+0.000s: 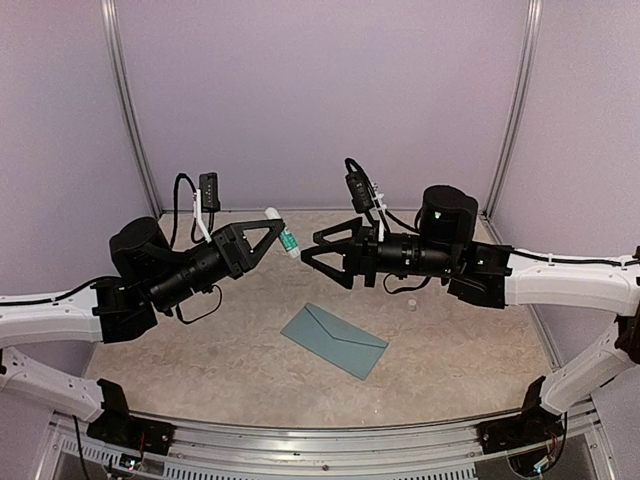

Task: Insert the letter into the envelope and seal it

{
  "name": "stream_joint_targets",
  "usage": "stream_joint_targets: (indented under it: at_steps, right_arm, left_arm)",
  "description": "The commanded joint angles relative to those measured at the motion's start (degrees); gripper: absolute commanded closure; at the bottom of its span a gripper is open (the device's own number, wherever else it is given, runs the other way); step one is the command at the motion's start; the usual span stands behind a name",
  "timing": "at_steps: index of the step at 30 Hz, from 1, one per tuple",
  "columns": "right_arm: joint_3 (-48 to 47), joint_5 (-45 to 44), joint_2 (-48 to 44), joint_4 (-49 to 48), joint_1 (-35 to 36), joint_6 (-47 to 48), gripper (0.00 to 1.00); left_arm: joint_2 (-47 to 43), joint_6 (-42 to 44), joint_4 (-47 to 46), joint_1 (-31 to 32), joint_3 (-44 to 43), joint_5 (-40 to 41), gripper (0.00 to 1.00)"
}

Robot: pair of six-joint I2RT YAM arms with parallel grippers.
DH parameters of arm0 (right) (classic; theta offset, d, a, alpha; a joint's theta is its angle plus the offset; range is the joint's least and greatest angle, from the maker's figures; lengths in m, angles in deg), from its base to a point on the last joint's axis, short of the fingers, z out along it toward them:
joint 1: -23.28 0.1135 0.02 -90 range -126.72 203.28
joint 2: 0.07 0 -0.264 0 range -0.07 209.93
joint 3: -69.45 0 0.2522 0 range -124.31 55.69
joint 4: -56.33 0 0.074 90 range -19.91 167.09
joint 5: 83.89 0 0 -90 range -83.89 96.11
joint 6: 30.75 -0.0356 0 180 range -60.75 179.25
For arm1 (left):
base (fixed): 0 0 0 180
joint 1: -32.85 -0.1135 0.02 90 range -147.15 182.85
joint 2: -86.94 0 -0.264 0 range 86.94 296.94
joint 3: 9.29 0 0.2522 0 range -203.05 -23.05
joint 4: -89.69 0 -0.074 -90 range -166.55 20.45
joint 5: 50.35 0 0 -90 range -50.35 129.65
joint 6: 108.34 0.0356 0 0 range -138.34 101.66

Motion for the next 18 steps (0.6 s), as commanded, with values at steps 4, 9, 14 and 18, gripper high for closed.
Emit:
stream_joint_targets:
  at_steps: [4,9,14,18]
  right_arm:
    - [4.24,21.49,1.61,-17.75,-1.37,-10.43,0.31]
    - [3.11,23.45,3.28,-19.08,-1.23,-11.49,0.44]
    - [2.27,24.26,4.65,-19.63,-1.03,-12.10,0.56]
    - [2.02,24.29,4.92,-19.79,-1.05,-12.31,0.66]
  left_arm:
    - [-1.42,1.44,-11.02,-1.57,2.56,-20.67,1.00]
    - [-0.78,1.60,-12.30,-1.34,2.12,-23.15,1.00]
    - [-0.45,1.62,-12.52,-1.25,2.00,-23.49,1.00]
    - [-0.32,1.78,-12.34,-1.24,2.00,-23.71,1.00]
